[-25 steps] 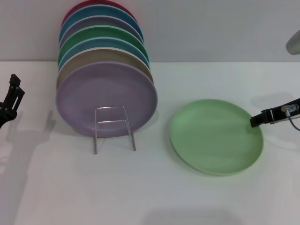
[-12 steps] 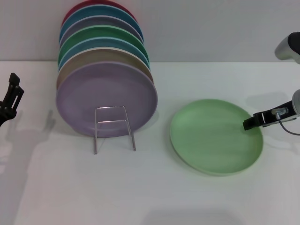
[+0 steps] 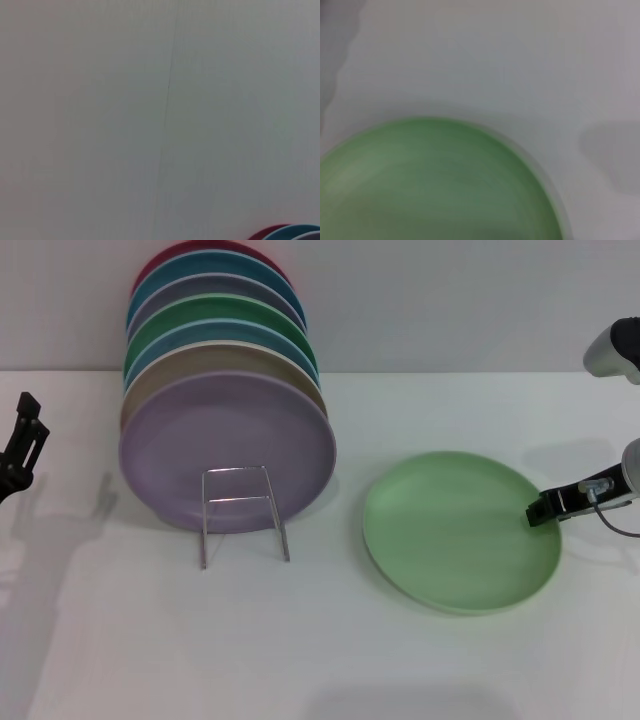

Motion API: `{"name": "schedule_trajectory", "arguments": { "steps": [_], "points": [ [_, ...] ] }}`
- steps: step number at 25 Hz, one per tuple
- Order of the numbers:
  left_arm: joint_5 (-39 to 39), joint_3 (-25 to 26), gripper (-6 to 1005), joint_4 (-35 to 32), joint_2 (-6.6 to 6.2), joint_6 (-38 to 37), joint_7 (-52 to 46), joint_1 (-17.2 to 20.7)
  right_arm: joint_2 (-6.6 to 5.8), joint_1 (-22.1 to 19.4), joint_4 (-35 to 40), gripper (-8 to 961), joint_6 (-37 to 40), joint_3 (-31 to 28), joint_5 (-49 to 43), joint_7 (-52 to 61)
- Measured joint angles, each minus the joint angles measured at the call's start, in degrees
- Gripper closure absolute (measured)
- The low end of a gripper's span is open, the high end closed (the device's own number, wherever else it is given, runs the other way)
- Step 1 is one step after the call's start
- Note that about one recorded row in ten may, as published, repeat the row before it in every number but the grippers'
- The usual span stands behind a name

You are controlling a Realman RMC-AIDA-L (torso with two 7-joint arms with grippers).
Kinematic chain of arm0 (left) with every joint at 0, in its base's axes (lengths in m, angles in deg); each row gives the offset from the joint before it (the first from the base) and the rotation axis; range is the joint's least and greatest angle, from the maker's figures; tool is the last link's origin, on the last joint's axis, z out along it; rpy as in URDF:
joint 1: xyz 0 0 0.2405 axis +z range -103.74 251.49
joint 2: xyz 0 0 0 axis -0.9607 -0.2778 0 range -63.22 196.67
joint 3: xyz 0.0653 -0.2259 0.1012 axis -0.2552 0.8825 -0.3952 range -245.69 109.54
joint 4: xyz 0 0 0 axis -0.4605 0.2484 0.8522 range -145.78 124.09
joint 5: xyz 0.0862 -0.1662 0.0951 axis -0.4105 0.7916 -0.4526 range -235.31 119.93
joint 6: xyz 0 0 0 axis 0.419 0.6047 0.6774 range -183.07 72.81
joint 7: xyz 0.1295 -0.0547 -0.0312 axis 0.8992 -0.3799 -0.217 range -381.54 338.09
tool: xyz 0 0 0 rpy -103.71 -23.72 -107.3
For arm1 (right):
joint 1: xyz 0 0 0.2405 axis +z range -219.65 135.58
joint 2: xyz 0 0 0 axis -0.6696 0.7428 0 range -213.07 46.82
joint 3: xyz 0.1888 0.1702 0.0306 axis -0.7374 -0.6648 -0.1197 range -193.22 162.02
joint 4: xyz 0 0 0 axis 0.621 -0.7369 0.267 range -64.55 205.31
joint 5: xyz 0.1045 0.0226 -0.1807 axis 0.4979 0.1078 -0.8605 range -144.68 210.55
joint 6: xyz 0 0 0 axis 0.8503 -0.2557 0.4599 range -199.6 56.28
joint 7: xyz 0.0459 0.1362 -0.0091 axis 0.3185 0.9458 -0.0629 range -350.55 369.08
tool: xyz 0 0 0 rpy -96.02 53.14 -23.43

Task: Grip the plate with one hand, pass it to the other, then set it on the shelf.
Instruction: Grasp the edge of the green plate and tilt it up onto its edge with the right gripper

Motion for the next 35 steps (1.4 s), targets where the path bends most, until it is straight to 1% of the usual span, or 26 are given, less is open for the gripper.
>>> {"name": "schedule_trajectory", "arguments": {
  "steps": [1, 11, 16, 23, 28, 30, 31, 32, 35],
  "points": [
    [0.0, 0.0, 167, 0.0, 0.00, 0.0, 0.0, 0.0, 0.00, 0.0, 0.2, 651, 0.1, -0.1, 0.0, 0.0],
    [0.0, 0.0, 167, -0.2, 0.01, -0.2, 0.0, -0.1, 0.00, 0.2, 0.6, 659, 0.3, -0.2, 0.2, -0.3],
    [0.0, 0.0, 167, -0.3, 0.01, -0.2, 0.0, -0.1, 0.00, 0.4, 0.6, 830, 0.1, -0.2, 0.2, -0.3],
    [0.0, 0.0, 168, -0.3, 0.01, -0.3, 0.0, -0.1, 0.07, 0.0, 0.1, 876, 0.4, -0.3, 0.2, -0.6],
    [0.0, 0.0, 168, -0.2, 0.01, -0.3, 0.0, 0.1, 0.78, -1.1, -3.1, 909, 1.3, -0.5, 0.3, -2.0],
    [0.0, -0.1, 168, -0.1, 0.01, -0.3, 0.0, 0.2, 1.39, -2.0, -5.4, 910, 1.6, -0.4, 0.3, -2.4],
    [0.0, -0.2, 168, -0.1, -0.03, -0.4, 0.0, 0.3, 1.86, -3.1, -8.3, 911, 2.0, 0.1, 0.4, -2.7],
    [0.0, -0.2, 168, -0.1, -0.03, -0.4, 0.0, 0.3, 1.86, -3.1, -8.3, 912, 2.0, 0.1, 0.4, -2.7],
    [0.0, -0.3, 168, 0.0, -0.03, -0.5, 0.0, 0.5, 2.13, -5.4, -12.6, 924, 3.7, 2.1, 0.7, -2.6]
  ]
}}
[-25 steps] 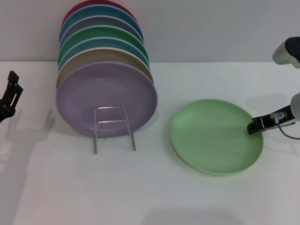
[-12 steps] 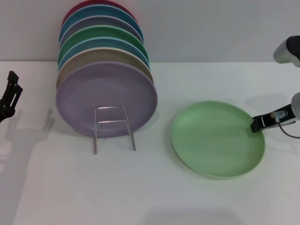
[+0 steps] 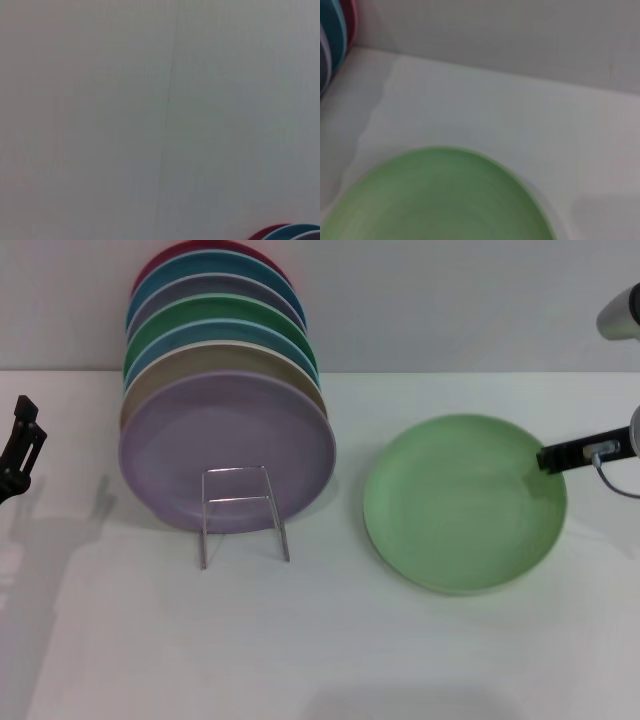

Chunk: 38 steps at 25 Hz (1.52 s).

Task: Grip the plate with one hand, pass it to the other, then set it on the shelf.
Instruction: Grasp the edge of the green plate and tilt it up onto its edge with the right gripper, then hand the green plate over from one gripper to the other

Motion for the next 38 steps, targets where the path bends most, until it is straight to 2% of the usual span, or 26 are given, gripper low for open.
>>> {"name": "schedule_trajectory", "arguments": {
  "steps": [6, 14, 16, 17, 20, 21, 22, 25, 30, 31, 32, 38],
  "points": [
    [0.0, -0.2, 168, 0.0, 0.05, 0.0, 0.0, 0.0, 0.08, -4.7, -8.5, 934, 4.4, 4.5, 1.1, 0.0],
    [0.0, -0.3, 168, -0.2, 0.04, 0.0, 0.0, 0.1, 0.01, -8.8, -13.1, 935, 12.3, 9.4, 0.3, -0.1],
    [0.0, -0.3, 168, -0.2, 0.04, 0.0, 0.0, 0.3, -0.01, -10.9, -13.5, 935, 18.4, 11.8, -0.6, -0.3],
    [0.0, -0.3, 168, -0.2, 0.04, 0.0, 0.0, 0.3, -0.01, -10.9, -13.5, 935, 18.4, 11.8, -0.6, -0.3],
    [0.0, -0.3, 168, -0.2, 0.04, 0.0, 0.0, 0.4, -0.01, -12.9, -13.6, 935, 25.4, 14.6, -0.8, -0.8],
    [0.0, -0.3, 168, -0.2, 0.04, 0.0, 0.0, 0.5, -0.01, -14.1, -13.3, 934, 30.5, 16.8, -0.9, -1.2],
    [0.0, -0.3, 168, -0.2, 0.04, 0.0, 0.0, 0.5, -0.01, -14.1, -13.3, 934, 30.5, 16.8, -0.9, -1.2],
    [0.0, -0.3, 168, -0.2, 0.04, 0.0, 0.0, 0.5, 0.04, -15.4, -12.3, 934, 36.9, 19.5, -1.0, -2.0],
    [0.0, -0.3, 168, -0.2, 0.04, 0.0, 0.0, 0.7, 0.06, -17.3, -9.6, 935, 47.9, 23.8, -1.2, -2.2],
    [0.0, -0.3, 168, -0.2, 0.04, 0.0, 0.0, 0.7, 0.06, -18.3, -8.2, 935, 53.3, 25.4, -1.3, -2.2],
    [0.0, -0.3, 168, -0.2, 0.02, 0.0, 0.0, 0.7, 0.06, -18.3, -8.2, 935, 53.3, 25.4, -1.3, -2.2],
    [0.0, -0.3, 168, -0.2, -0.03, 0.0, 0.0, 0.8, 0.26, -20.7, -2.2, 934, 68.8, 29.4, -1.2, -1.8]
  ]
}}
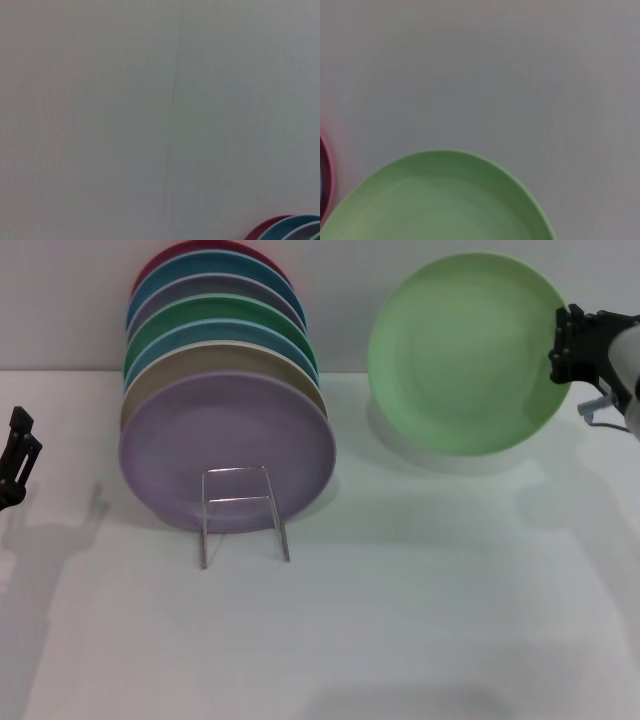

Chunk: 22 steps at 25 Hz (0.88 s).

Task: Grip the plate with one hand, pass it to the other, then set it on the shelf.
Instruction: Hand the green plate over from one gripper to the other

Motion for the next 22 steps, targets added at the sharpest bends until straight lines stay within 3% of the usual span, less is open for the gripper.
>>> {"name": "schedule_trajectory", "arguments": {
  "steps": [7, 13, 22],
  "points": [
    [-0.2, -0.6, 169, 0.4, 0.16, -3.5, 0.0, 1.7, 0.14, -2.1, 11.7, 935, 23.9, 6.6, 0.8, 0.8],
    [-0.2, -1.1, 169, 0.8, 0.29, -8.1, -0.6, 3.6, 0.06, -0.9, 24.7, 934, 45.3, 12.5, 6.3, 1.0],
    [-0.2, -9.8, 169, 1.8, 0.35, -13.9, -0.7, 7.4, 0.32, 3.2, 38.5, 935, 60.8, 18.9, 14.0, 1.4]
  ]
}}
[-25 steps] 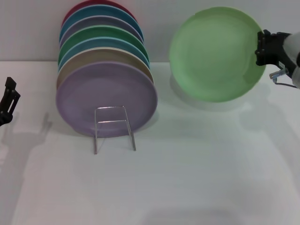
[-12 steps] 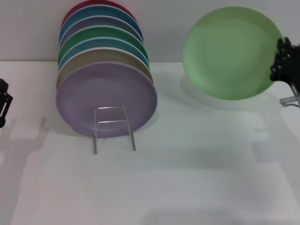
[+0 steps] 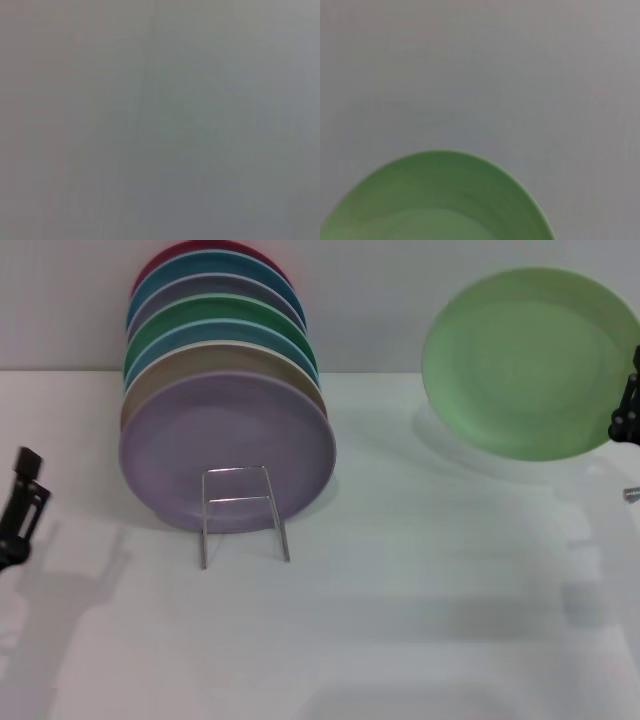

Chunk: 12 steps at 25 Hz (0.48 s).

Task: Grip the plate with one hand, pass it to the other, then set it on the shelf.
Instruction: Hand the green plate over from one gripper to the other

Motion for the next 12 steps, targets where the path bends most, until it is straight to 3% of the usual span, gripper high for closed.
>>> {"name": "schedule_trajectory", "arguments": {
  "steps": [5, 12],
  "points": [
    [0.0, -5.8, 169, 0.2, -0.11, -0.6, 0.2, 0.4, 0.02, 1.6, 4.7, 935, 3.9, 5.9, 1.8, 0.9],
    [0.0, -13.0, 169, 0.3, 0.05, -0.6, 0.6, -0.2, 0.14, -1.8, 3.7, 934, 9.6, 15.1, 3.0, 0.5]
  ]
}}
